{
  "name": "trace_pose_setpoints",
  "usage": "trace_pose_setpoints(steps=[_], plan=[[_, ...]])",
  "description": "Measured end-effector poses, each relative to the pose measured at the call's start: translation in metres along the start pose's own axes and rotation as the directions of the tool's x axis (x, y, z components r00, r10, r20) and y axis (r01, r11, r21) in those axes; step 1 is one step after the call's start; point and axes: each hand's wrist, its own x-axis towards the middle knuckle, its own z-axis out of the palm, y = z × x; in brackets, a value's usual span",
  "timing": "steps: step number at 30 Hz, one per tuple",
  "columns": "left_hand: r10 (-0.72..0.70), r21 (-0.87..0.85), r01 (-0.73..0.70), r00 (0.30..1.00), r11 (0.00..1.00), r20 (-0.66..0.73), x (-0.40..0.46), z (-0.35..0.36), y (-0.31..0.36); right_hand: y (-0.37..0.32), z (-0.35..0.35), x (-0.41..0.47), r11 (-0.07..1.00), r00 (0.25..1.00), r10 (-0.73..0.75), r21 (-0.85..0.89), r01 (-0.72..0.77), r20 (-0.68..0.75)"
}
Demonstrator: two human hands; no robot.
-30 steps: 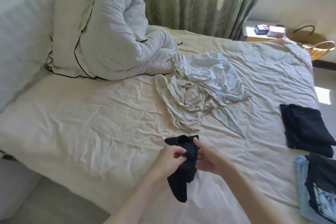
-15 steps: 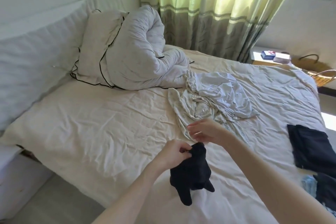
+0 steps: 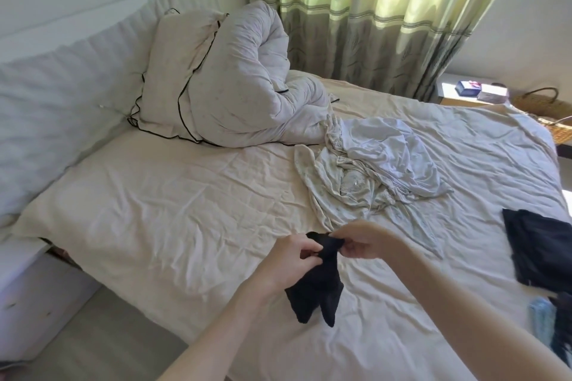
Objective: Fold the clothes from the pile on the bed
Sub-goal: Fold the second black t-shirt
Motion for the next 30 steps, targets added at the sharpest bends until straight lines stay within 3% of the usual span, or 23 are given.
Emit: trace_pose_setpoints(steps=[5,9,11,13,15,17,19,23,27,30], plan=[[-0.054,-0.043,0.058,0.996,0.997,0.075,0.005,-0.014,-0.007,-0.04,-0.003,-0.022,0.925,0.941,-0.338,-0.197,0.325,-0.031],[-0.043,0.028,0.049,0.979,0.998,-0.199,0.02,-0.041,-0.009,-0.069,0.005,-0.049,0.663,0.814,-0.576,-0.542,0.516,0.07],[0.006,0.112,0.025,0.963,0.993,-0.269,0.03,-0.058,-0.01,-0.081,0.008,-0.063,0.614,0.766,-0.631,-0.527,0.587,0.118],[0.043,0.18,-0.003,0.975,0.984,-0.219,0.039,-0.07,-0.009,-0.091,0.01,-0.075,0.637,0.736,-0.66,-0.406,0.655,0.151],[0.067,0.179,-0.034,0.981,0.983,-0.185,0.047,-0.073,-0.005,-0.1,0.012,-0.086,0.638,0.706,-0.689,-0.326,0.697,0.16],[0.093,0.183,-0.047,0.964,0.982,-0.249,0.053,-0.071,-0.002,-0.109,0.013,-0.095,0.614,0.676,-0.718,-0.306,0.728,0.167],[0.077,0.207,-0.008,0.942,0.978,-0.327,0.058,-0.076,0.0,-0.117,0.011,-0.102,0.576,0.656,-0.735,-0.354,0.737,0.17],[-0.031,0.255,0.129,0.935,0.958,-0.354,0.059,-0.117,0.0,-0.128,-0.008,-0.106,0.426,0.634,-0.771,-0.691,0.584,0.061],[-0.09,0.32,0.196,0.944,0.927,-0.318,0.059,-0.164,0.012,-0.125,-0.017,-0.091,0.381,0.731,-0.681,-0.83,0.408,0.047],[-0.112,0.148,0.17,0.934,0.974,-0.34,0.058,-0.175,0.024,-0.123,-0.006,-0.08,0.216,0.642,-0.764,-0.915,0.342,0.059]])
